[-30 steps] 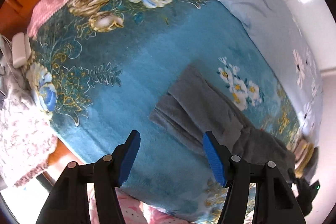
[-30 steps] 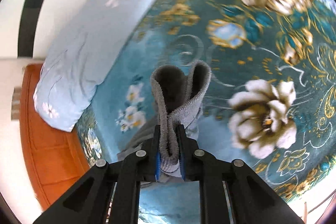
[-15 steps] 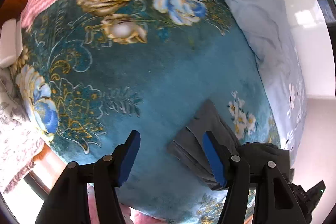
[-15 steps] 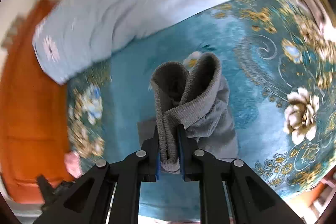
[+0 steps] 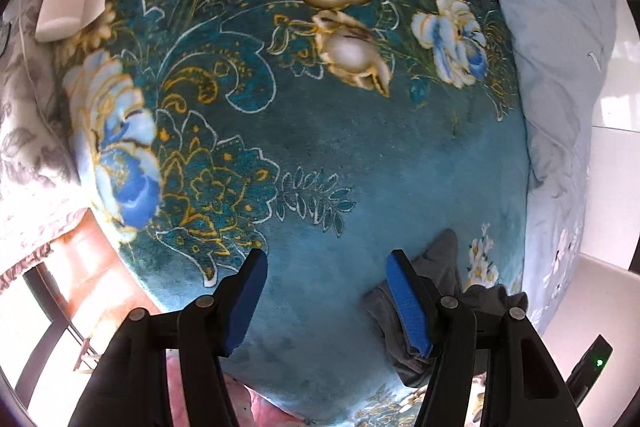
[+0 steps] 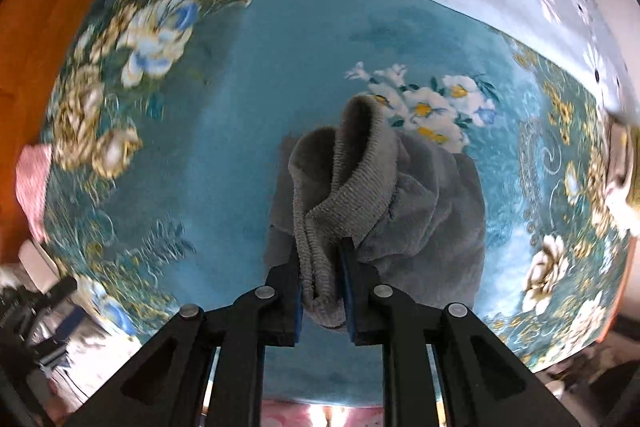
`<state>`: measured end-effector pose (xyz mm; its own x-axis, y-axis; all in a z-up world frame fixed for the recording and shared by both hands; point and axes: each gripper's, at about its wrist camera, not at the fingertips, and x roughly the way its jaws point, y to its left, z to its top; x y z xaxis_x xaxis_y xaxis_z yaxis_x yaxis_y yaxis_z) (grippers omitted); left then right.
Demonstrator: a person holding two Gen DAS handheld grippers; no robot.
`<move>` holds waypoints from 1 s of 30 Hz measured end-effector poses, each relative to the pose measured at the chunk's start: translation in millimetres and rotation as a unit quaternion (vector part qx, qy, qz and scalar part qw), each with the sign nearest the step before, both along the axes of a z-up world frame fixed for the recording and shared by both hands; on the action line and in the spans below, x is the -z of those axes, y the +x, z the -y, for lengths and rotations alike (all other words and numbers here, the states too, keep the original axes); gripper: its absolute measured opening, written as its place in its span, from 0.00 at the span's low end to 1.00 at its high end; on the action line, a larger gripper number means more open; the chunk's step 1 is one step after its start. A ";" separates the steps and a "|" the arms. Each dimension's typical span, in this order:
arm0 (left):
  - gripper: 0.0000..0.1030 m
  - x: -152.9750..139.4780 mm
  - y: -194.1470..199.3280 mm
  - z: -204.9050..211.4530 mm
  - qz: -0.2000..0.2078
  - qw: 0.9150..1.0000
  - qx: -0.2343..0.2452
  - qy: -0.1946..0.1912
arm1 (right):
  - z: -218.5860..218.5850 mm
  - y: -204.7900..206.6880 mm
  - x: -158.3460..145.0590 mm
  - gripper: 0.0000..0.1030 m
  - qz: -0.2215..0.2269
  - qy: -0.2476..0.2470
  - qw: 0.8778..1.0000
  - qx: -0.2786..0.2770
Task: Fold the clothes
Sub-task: 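Lay the cuff over the folded pants and open the right gripper, then move both grippers over the folded grey pants bundle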
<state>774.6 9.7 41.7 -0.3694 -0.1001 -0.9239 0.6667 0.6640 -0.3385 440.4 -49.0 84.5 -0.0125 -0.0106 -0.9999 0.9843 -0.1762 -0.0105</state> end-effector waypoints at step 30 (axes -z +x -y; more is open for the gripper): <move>0.71 95.8 -216.0 55.8 0.017 0.943 0.333 -0.010 | -106.8 -200.6 -25.1 0.42 0.050 0.013 0.980 0.194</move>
